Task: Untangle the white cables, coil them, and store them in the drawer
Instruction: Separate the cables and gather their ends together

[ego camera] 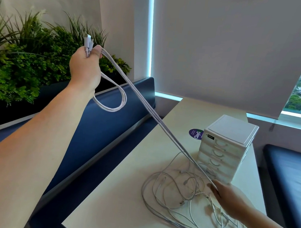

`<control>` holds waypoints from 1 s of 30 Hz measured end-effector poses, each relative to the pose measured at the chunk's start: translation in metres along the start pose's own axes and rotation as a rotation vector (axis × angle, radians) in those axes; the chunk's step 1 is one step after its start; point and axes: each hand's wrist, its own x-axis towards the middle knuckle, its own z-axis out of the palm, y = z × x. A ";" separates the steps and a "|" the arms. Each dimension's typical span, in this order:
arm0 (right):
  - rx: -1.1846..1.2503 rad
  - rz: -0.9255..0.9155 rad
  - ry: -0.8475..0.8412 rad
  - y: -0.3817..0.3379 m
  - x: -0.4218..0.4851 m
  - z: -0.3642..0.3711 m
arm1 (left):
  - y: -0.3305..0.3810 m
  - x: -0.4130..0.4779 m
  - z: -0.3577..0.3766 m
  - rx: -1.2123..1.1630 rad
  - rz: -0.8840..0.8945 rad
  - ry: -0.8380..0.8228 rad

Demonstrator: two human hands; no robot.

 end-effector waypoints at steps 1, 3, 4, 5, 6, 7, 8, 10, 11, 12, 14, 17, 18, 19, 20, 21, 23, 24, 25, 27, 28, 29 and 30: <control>-0.032 -0.013 -0.003 0.001 0.000 0.002 | 0.000 -0.001 0.000 0.000 -0.001 -0.002; -0.075 -0.048 -0.014 0.003 0.003 0.007 | -0.001 -0.003 0.000 0.007 -0.002 -0.005; -0.088 -0.064 -0.020 0.004 0.004 0.008 | -0.002 -0.003 0.000 0.006 -0.001 -0.005; -0.099 -0.073 -0.024 0.004 0.006 0.008 | -0.002 -0.003 0.000 0.005 0.001 -0.004; -0.103 -0.077 -0.025 0.004 0.007 0.007 | -0.003 -0.003 0.000 0.005 0.001 0.000; -0.101 -0.074 -0.028 0.002 0.008 0.004 | -0.002 -0.002 0.000 0.006 0.001 0.005; -0.091 -0.065 -0.030 0.000 0.009 0.000 | -0.002 -0.001 0.000 0.003 -0.003 0.012; -0.074 -0.049 -0.013 -0.006 0.010 -0.007 | 0.000 0.003 -0.002 -0.004 -0.012 0.025; -0.068 -0.042 -0.001 -0.009 0.010 -0.010 | 0.001 0.005 -0.003 0.000 -0.013 0.029; -0.054 -0.026 -0.001 -0.011 0.011 -0.011 | 0.002 0.007 -0.004 0.008 -0.012 0.032; 0.027 0.049 -0.043 -0.012 0.013 -0.012 | 0.003 0.010 -0.004 0.019 -0.005 0.035; 0.306 0.198 -0.141 -0.012 0.019 -0.014 | 0.006 0.011 -0.002 0.017 0.004 0.034; 0.402 0.230 -0.167 -0.012 0.020 -0.013 | 0.007 0.010 -0.001 0.019 0.003 0.032; 0.480 0.245 -0.189 -0.013 0.020 -0.014 | 0.008 0.009 0.000 0.021 0.004 0.030; 0.529 0.246 -0.208 -0.013 0.020 -0.014 | 0.008 0.009 0.001 0.022 0.005 0.029; 0.546 0.239 -0.220 -0.014 0.019 -0.013 | 0.007 0.008 0.002 0.022 0.003 0.028; 0.528 0.231 -0.213 -0.014 0.017 -0.011 | 0.006 0.008 0.002 0.009 -0.001 0.025; 0.512 0.239 -0.191 -0.014 0.016 -0.010 | 0.006 0.008 0.002 0.007 -0.004 0.022; 0.481 0.246 -0.166 -0.013 0.015 -0.010 | 0.005 0.008 0.003 0.013 -0.005 0.018; 0.391 0.244 -0.130 -0.013 0.009 -0.011 | 0.005 0.007 0.003 0.033 -0.001 0.012; 0.361 0.235 -0.121 -0.013 0.006 -0.012 | 0.004 0.006 0.004 0.039 0.002 0.012; 0.342 0.226 -0.118 -0.014 0.002 -0.013 | 0.004 0.005 0.004 0.043 0.002 0.012; 0.330 0.219 -0.122 -0.015 -0.001 -0.013 | 0.004 0.004 0.006 0.048 0.001 0.010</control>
